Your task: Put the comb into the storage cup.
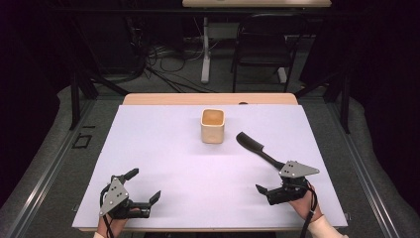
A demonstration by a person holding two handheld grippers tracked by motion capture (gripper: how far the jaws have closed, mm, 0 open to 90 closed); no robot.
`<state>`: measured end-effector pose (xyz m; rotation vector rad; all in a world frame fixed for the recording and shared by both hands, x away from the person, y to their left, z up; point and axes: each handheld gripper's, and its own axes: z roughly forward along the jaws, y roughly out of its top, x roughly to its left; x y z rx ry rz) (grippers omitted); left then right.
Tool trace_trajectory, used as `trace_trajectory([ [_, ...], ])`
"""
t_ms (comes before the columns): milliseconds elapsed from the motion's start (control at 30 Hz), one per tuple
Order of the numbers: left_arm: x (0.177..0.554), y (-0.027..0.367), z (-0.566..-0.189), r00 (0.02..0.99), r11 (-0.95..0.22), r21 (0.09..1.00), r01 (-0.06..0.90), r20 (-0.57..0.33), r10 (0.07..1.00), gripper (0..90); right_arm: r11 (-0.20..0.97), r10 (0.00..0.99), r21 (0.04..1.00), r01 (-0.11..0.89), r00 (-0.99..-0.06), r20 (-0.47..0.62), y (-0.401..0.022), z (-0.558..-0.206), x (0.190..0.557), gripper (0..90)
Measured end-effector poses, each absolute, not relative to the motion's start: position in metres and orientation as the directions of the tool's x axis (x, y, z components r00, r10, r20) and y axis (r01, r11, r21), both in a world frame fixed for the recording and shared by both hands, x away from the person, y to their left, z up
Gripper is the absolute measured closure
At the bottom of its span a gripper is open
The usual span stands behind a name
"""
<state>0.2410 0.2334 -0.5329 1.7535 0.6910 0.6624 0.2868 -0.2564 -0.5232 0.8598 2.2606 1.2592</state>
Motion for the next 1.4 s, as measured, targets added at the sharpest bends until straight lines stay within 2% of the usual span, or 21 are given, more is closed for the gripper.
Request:
trace_trajectory([
  [300,0.242,0.233,-0.533,0.671,-0.247,0.96,0.131,0.097,0.735,0.3,0.432,0.69,0.843,0.321,-0.719,-0.08,-0.258,-0.521,0.297,0.0],
  [733,0.243,0.233,-0.533,0.667,-0.241,0.962,0.132,0.094,0.739,0.3,0.453,0.675,0.816,0.358,-0.736,-0.052,-0.262,-0.524,0.311,0.0],
  [1167,0.242,0.233,-0.533,0.665,-0.239,0.961,0.139,0.089,0.742,0.2,0.525,0.666,0.765,0.373,-0.74,-0.096,-0.261,-0.526,0.323,0.0],
  [1400,0.242,0.233,-0.533,0.671,-0.244,0.96,0.135,0.092,0.735,0.2,0.507,0.677,0.773,0.381,-0.731,-0.085,-0.265,-0.518,0.331,0.0],
])
